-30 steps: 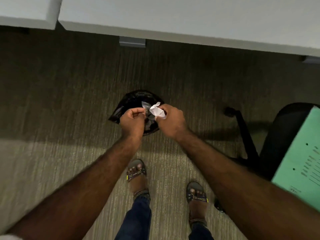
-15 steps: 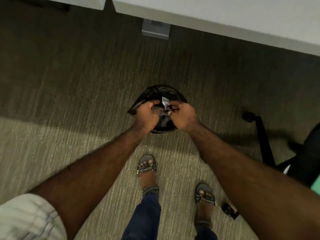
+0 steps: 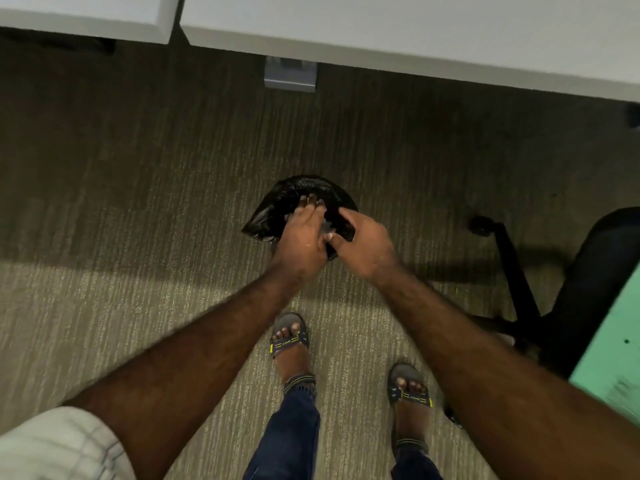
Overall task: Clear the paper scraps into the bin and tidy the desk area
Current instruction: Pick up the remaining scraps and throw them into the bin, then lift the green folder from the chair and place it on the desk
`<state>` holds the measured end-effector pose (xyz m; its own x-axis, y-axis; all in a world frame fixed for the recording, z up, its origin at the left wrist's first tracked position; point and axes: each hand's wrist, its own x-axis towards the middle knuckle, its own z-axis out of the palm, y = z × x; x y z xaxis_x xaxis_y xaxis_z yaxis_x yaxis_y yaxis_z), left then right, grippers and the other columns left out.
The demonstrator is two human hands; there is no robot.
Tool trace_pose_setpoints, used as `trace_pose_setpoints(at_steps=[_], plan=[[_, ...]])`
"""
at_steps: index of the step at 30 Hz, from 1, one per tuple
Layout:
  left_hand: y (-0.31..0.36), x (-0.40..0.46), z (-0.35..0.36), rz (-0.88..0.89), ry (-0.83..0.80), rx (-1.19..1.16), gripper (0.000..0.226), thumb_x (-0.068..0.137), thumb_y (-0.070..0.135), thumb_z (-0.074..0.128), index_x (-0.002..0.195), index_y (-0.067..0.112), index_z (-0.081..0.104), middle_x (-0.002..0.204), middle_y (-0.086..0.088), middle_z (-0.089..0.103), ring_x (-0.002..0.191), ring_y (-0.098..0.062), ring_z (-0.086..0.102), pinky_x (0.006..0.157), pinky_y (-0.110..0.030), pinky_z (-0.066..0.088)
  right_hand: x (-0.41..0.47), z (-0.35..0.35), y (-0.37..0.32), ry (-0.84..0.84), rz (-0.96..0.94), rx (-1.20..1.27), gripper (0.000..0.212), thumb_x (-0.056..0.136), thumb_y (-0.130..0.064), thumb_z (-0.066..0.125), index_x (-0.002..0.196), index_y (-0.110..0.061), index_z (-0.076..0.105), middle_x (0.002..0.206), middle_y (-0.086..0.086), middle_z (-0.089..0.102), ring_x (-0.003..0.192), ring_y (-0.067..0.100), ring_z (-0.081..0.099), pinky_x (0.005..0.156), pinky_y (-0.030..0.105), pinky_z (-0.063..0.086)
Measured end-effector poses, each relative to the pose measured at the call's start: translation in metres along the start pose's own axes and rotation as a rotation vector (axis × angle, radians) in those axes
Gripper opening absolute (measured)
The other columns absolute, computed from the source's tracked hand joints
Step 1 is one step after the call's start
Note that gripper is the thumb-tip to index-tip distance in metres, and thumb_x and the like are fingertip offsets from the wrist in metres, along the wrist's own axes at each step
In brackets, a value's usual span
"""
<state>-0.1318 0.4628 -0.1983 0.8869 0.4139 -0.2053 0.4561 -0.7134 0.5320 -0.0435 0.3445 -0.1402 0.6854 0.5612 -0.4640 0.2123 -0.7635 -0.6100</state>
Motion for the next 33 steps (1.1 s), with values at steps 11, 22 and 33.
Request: trace_pose_setpoints(at_steps=[11,22,33], plan=[[0.125,-0.019,0.018,0.231,0.020,0.150,0.069,0.095,0.005,0.056,0.158,0.003,0.030,0.169,-0.014,0.021,0.158,-0.029,0.012,0.127,-0.046,0.020,-0.092,-0.101,0.088,0.224,-0.003,0.031,0.054,0.099,-0.028,0.070,0.150,-0.019,0.056,0.150,0.001,0.059,0.138,0.014,0.053,0.109,0.020,0.033],[0.286,-0.043,0.070,0.489,0.022,0.096,0.065,0.097,0.007,0.056,0.157,0.010,0.032,0.167,-0.008,0.027,0.157,-0.024,0.017,0.127,-0.042,0.022,-0.188,-0.212,0.214,0.598,0.126,0.021,0.056,0.098,-0.029,0.072,0.150,-0.020,0.054,0.152,0.004,0.055,0.141,0.019,0.049,0.117,0.033,0.037],[0.402,-0.074,0.141,0.569,-0.144,0.170,0.062,0.104,0.026,0.048,0.160,0.012,0.027,0.169,-0.012,0.021,0.157,-0.028,0.018,0.126,-0.046,0.025,-0.266,-0.271,0.326,0.677,0.396,0.009,0.056,0.099,-0.034,0.069,0.151,-0.024,0.051,0.157,0.002,0.048,0.146,0.023,0.044,0.121,0.047,0.037]])
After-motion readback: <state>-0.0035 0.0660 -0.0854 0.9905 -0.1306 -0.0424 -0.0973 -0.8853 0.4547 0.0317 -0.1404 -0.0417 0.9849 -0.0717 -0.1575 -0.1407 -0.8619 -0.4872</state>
